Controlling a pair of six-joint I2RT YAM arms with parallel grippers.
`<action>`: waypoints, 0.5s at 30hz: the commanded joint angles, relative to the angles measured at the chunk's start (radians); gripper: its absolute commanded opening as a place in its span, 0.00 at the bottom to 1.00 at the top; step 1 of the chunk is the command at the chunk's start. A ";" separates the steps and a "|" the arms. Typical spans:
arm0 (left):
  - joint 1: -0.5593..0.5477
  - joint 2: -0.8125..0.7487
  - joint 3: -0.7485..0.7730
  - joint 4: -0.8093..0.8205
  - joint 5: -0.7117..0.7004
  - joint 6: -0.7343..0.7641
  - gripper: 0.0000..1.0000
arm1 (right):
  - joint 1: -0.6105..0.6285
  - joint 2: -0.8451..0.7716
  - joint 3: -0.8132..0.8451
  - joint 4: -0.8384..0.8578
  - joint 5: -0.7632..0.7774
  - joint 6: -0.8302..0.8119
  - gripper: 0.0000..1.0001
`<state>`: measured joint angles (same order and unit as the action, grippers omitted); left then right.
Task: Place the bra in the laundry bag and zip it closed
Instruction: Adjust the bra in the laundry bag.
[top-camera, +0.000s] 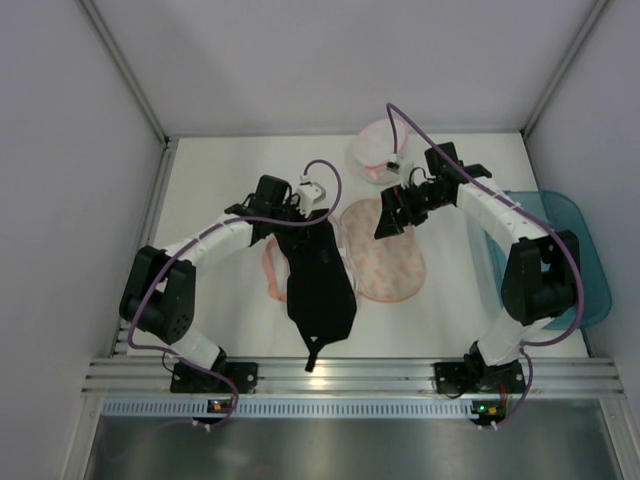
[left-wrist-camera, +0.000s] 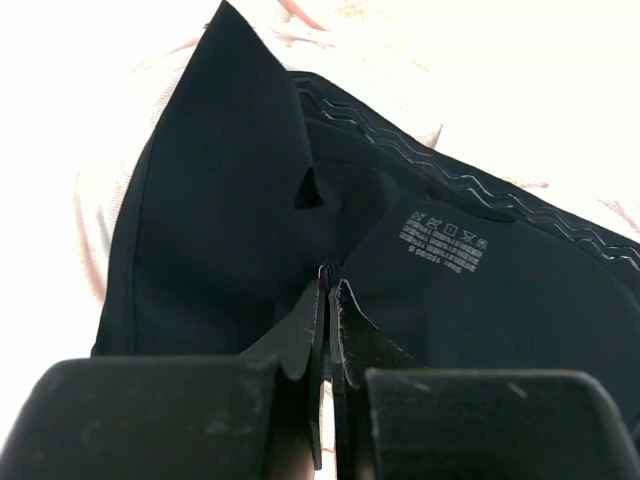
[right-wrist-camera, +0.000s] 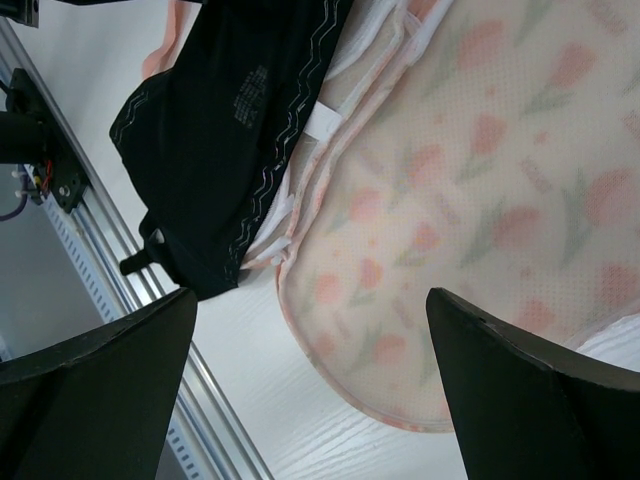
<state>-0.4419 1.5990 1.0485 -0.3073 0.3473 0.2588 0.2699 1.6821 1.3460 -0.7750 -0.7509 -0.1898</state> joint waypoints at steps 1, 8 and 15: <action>0.005 -0.016 0.024 0.039 0.012 -0.004 0.00 | -0.009 -0.045 -0.008 0.010 -0.025 -0.011 0.99; 0.002 0.022 0.007 0.036 0.038 0.020 0.01 | -0.011 -0.044 -0.004 0.000 -0.025 -0.017 0.99; -0.001 0.035 0.011 0.037 0.082 0.065 0.06 | -0.005 -0.027 -0.048 0.031 -0.030 0.009 0.99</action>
<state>-0.4389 1.6344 1.0489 -0.3069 0.3775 0.2863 0.2699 1.6821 1.3231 -0.7681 -0.7574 -0.1875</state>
